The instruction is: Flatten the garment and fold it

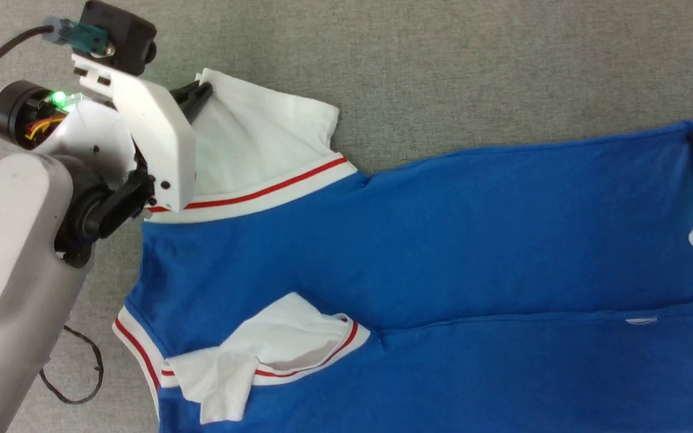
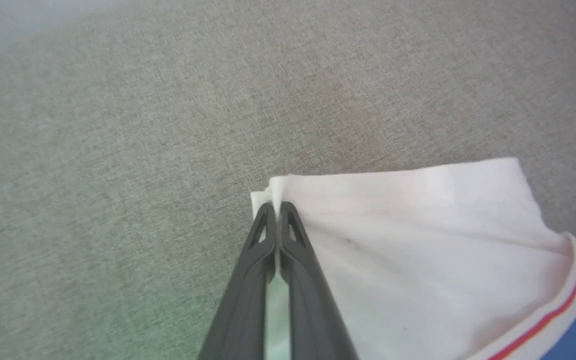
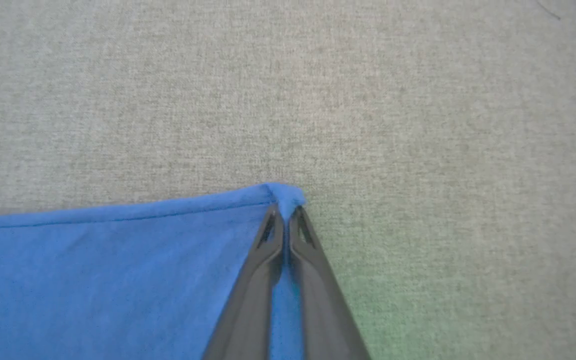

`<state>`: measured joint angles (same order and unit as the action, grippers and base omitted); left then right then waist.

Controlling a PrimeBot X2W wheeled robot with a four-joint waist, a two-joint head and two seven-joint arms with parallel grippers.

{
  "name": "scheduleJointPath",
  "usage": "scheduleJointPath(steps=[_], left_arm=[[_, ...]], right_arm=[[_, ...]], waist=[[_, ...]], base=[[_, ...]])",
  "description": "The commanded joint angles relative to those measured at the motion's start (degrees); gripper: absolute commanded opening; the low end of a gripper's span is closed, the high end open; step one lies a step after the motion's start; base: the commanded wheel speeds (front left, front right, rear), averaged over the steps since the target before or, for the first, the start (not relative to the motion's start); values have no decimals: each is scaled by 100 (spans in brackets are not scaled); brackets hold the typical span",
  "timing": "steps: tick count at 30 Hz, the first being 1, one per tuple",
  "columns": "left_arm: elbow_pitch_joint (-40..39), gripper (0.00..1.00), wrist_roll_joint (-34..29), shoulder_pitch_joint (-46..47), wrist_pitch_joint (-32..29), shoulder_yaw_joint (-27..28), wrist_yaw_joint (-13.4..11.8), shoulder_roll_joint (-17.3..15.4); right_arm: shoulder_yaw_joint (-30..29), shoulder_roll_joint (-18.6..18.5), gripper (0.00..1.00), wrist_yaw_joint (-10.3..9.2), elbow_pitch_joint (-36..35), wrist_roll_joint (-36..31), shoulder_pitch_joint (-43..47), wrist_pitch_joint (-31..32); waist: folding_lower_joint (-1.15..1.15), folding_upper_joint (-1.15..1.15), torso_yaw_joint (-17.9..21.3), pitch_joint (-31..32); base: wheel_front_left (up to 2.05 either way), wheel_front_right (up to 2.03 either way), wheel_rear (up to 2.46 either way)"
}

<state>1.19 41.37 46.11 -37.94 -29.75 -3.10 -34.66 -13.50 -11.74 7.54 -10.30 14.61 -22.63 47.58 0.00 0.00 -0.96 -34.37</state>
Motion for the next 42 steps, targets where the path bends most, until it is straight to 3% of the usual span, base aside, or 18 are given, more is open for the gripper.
scheduleJointPath(steps=[1, 12, 20, 29, 36, 42], left_arm=[[49, 0, 2, -2, 55, 24, -44, -14], [-354, 0, 34, -651, 1153, 332, -37, -52], [-1403, 0, 368, -2125, 1843, 738, -339, -260], [-2366, 0, 808, -4112, 2050, 928, -745, -548], [-2391, 0, 1212, -5281, 2005, 871, -868, -663], [-2117, 0, 1271, -5636, 2022, 842, -941, -697]], right_arm=[[11, 4, 0, -5, 66, 9, -27, -38], [96, -134, 0, -5, -58, 237, 404, -748], [-68, -56, 0, -5, -339, 610, 1412, -1108], [-340, 370, 0, -5, -599, 903, 2648, -1267], [-267, 475, 0, -5, -547, 886, 3262, -1290], [-259, 530, 0, -5, -369, 775, 3390, -1432]], waist=[[0, 0, 4, 48], [0, 0, 18, 746], [0, 0, -73, 1479], [0, 0, -195, 2100], [0, 0, -224, 2186], [0, 0, -203, 2233]], base=[[0, 0, 0], [0, 0, 0], [0, 0, 0], [0, 0, 0], [0, 0, 0], [0, 0, 0]])
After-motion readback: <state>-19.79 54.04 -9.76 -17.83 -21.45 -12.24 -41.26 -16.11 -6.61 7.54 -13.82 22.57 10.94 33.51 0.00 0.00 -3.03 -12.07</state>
